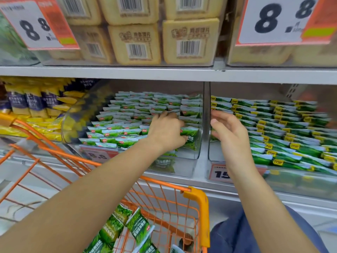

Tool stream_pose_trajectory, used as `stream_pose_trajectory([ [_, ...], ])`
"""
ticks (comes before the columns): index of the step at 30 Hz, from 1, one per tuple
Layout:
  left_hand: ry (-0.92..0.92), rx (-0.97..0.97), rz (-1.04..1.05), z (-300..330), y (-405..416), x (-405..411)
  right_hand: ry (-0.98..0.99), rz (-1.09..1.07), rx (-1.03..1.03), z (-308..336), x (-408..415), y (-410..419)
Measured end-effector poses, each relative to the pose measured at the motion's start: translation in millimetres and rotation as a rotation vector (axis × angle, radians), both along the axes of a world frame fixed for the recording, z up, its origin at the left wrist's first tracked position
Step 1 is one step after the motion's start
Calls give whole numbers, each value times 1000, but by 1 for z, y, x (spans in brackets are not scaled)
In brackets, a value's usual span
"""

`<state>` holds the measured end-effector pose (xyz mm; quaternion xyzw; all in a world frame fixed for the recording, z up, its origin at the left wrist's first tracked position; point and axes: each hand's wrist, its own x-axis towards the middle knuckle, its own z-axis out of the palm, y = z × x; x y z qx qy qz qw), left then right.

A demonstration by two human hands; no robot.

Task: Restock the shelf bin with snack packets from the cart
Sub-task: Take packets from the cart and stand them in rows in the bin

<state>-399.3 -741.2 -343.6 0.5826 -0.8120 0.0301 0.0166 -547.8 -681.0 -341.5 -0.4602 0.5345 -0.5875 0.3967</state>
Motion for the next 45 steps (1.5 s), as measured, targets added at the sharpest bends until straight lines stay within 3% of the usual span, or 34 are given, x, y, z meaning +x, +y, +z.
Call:
stream_pose_trajectory([
  [4, -120, -45, -32, -4, -2, -3, 117, -15, -46, -2, 0, 4],
  [9, -255, 23, -41, -1, 0, -8, 509, -125, -186, -11, 9, 13],
  [12, 60, -94, -43, 12, 15, 10, 676, -120, -406, -10, 17, 25],
  [15, 434, -259, -87, 27, 58, 54, 717, 55, -597, -6, 35, 49],
  [18, 702, -136, -28, 28, 120, 108, 815, 366, -619, 0, 67, 77],
  [20, 759, 6, 37, 17, 154, 141, 1078, 683, -561, -1, 93, 87],
  [22, 605, 175, 85, 5, 172, 167, 1391, 1007, -309, -14, 120, 87],
  [24, 320, 323, 43, -6, 177, 182, 1670, 1210, -150, -36, 141, 84],
  [26, 149, 396, 34, -16, 179, 187, 1934, 1308, -157, -56, 158, 82],
  [29, 61, 461, 28, -32, 179, 186, 2229, 1459, -274, -83, 176, 86],
  [36, -90, 675, 81, -50, 178, 201, 2320, 1493, -315, -121, 187, 80],
  [40, 51, 633, 83, -44, 176, 195, 2425, 1536, -333, -134, 181, 76],
  [45, 48, 624, 92, -42, 175, 198, 2294, 1471, -433, -123, 183, 69],
])
